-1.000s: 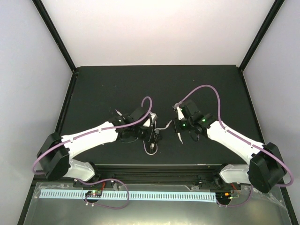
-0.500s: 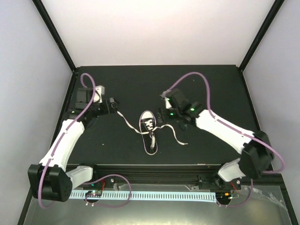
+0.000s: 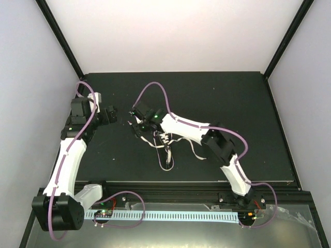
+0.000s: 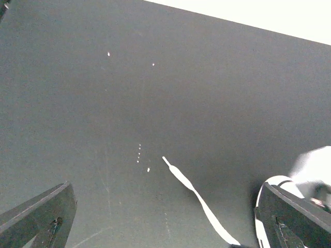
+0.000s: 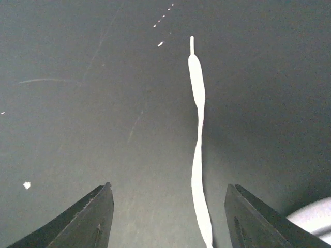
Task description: Tie the shoes
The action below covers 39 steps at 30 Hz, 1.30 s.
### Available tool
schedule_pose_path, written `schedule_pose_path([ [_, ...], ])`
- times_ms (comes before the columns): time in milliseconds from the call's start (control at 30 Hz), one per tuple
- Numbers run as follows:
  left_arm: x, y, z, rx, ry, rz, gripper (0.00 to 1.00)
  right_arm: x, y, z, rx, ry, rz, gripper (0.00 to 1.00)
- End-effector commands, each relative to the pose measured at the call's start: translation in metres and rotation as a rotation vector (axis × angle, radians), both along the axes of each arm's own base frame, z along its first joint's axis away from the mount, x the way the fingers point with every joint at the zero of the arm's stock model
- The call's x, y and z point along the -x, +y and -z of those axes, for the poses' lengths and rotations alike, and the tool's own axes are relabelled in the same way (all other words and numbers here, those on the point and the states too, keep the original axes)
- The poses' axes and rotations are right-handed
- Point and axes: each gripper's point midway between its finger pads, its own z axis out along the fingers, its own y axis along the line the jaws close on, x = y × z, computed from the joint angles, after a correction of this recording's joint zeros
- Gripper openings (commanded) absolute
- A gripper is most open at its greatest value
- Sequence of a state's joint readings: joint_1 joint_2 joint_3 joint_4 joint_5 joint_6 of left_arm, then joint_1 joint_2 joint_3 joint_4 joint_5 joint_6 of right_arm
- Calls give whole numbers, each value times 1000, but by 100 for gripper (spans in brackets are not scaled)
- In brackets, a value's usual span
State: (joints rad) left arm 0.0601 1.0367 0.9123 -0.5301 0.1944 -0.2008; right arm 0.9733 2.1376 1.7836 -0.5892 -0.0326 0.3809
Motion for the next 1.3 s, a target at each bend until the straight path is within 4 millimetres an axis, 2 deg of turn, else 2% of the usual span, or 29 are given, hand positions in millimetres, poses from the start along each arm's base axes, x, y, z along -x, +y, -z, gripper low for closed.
schedule_pose_path([
  [0,0,16,-28,-84,-90,-46,99,-17,10,26,61,0,30,60],
  [133,2,29,-28,-102,-104,-112,99,-31,16,45,108,-13,54,54],
  [200,0,27,-28,-86,-118,-103,99,-40,15,51,140,-41,81,50],
  [300,-2,31,-29,-93,-115,-111,99,-50,15,58,171,-71,106,48],
  [700,2,69,-31,-107,-110,-220,99,-53,31,93,178,-36,70,40],
  [867,4,65,-28,-94,-102,-198,99,-55,34,101,181,-46,59,36],
  [1000,2,50,-24,-49,-101,-127,99,-57,35,109,188,-51,50,17],
  [1033,2,44,-22,-25,-103,-95,99,-56,34,108,190,-51,49,7],
  [1067,1,37,-21,-1,-104,-66,99,-57,33,104,187,-51,56,3],
  [1167,0,13,-21,80,-117,45,96,-60,34,79,135,-56,62,2],
  [1267,1,-13,-22,139,-140,157,93,-65,32,30,16,-49,53,2],
])
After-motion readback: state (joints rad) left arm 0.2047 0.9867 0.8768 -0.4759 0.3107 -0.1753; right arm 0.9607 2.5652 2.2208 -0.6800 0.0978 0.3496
